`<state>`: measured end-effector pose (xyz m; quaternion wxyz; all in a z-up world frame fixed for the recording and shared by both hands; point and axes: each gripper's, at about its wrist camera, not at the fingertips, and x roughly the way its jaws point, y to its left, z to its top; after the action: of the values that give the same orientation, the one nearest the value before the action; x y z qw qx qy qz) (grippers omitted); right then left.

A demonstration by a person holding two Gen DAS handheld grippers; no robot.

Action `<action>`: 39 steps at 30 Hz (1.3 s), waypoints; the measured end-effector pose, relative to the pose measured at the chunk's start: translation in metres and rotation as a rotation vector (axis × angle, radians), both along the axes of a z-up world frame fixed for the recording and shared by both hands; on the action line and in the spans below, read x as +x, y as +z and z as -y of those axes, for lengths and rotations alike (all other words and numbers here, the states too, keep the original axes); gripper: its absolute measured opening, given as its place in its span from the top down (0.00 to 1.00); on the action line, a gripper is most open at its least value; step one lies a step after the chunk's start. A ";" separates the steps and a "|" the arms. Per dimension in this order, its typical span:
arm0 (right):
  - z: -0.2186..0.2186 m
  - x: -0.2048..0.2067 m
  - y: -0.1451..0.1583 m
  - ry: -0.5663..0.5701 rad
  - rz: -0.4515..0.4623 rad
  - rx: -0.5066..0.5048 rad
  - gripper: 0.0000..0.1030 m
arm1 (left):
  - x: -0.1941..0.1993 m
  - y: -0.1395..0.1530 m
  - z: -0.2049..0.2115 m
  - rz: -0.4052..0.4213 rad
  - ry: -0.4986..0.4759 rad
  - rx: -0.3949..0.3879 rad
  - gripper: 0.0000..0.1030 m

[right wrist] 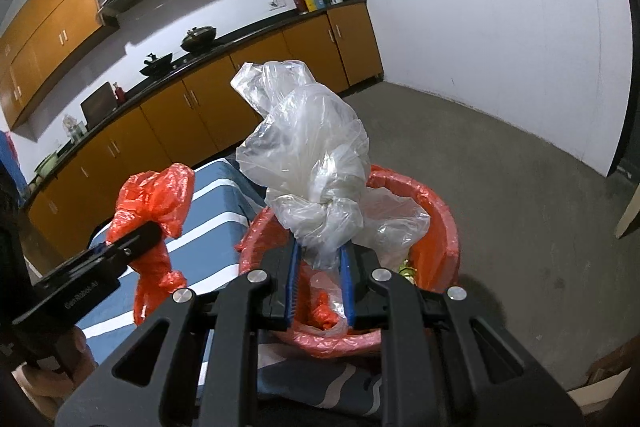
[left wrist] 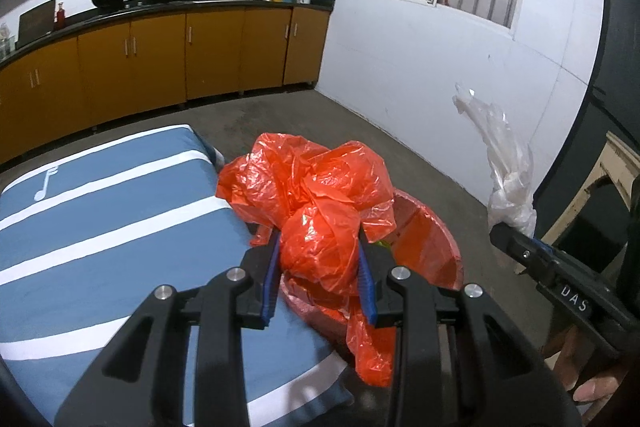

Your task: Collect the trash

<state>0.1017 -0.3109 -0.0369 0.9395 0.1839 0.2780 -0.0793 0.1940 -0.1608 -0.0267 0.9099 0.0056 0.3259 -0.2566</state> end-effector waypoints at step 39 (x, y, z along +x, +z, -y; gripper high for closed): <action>0.031 0.018 -0.021 -0.084 -0.018 0.042 0.36 | 0.065 -0.068 0.012 -0.127 -0.059 0.020 0.46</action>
<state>0.1199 -0.3414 -0.0577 0.9287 0.2145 0.2801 -0.1144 0.2589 -0.1732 -0.0945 0.8794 0.0081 0.3852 -0.2798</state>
